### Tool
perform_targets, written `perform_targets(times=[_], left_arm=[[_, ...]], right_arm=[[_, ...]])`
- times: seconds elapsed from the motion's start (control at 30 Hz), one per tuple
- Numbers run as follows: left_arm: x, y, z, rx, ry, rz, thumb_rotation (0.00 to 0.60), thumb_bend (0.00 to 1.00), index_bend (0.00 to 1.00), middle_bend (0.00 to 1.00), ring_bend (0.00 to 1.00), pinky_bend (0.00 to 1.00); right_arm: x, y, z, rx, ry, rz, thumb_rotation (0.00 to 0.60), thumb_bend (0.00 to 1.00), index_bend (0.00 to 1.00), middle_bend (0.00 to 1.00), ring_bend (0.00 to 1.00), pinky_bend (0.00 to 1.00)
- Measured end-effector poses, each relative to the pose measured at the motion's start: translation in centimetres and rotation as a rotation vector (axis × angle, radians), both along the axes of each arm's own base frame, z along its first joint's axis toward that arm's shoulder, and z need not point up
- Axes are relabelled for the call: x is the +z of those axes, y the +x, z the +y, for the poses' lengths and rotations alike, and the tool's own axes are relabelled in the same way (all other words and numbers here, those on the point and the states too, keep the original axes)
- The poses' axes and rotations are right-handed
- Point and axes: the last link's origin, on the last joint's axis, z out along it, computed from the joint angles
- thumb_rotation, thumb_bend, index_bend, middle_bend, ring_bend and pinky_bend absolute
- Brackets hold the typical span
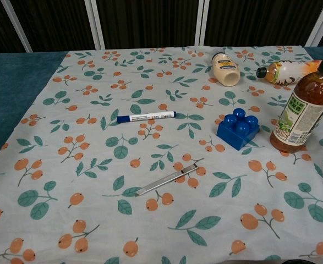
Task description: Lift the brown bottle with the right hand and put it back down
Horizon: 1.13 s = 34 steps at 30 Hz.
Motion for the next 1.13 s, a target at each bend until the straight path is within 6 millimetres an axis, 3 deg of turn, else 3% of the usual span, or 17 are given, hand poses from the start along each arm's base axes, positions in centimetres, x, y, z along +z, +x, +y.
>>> perform_targets(times=[0.17, 0.4, 0.6, 0.8, 1.13], left_arm=[[0.0, 0.0, 0.0, 0.000, 0.000, 0.000, 0.600, 0.39, 0.12, 0.01, 0.01, 0.11], [0.0, 0.1, 0.0, -0.004, 0.001, -0.001, 0.600, 0.39, 0.12, 0.01, 0.01, 0.11], [0.1, 0.1, -0.1, -0.005, 0.003, -0.002, 0.600, 0.39, 0.12, 0.01, 0.01, 0.11], [0.2, 0.1, -0.1, -0.014, 0.006, -0.002, 0.600, 0.39, 0.12, 0.01, 0.01, 0.11], [0.2, 0.3, -0.1, -0.050, 0.002, 0.002, 0.600, 0.39, 0.12, 0.01, 0.01, 0.10]], right_arm=[[3.6, -0.9, 1.5, 0.006, -0.037, 0.179, 0.600, 0.10, 0.01, 0.09, 0.17, 0.20], [5.3, -2.2, 3.9, 0.001, -0.150, 0.551, 0.600, 0.11, 0.01, 0.09, 0.17, 0.20], [5.5, -3.6, 7.2, -0.027, -0.260, 0.869, 0.600, 0.11, 0.01, 0.09, 0.17, 0.20], [4.7, -4.7, 10.7, -0.066, -0.372, 0.974, 0.600, 0.11, 0.01, 0.09, 0.17, 0.20], [3.5, -5.9, 12.1, -0.036, -0.380, 1.100, 0.600, 0.12, 0.01, 0.09, 0.17, 0.20]])
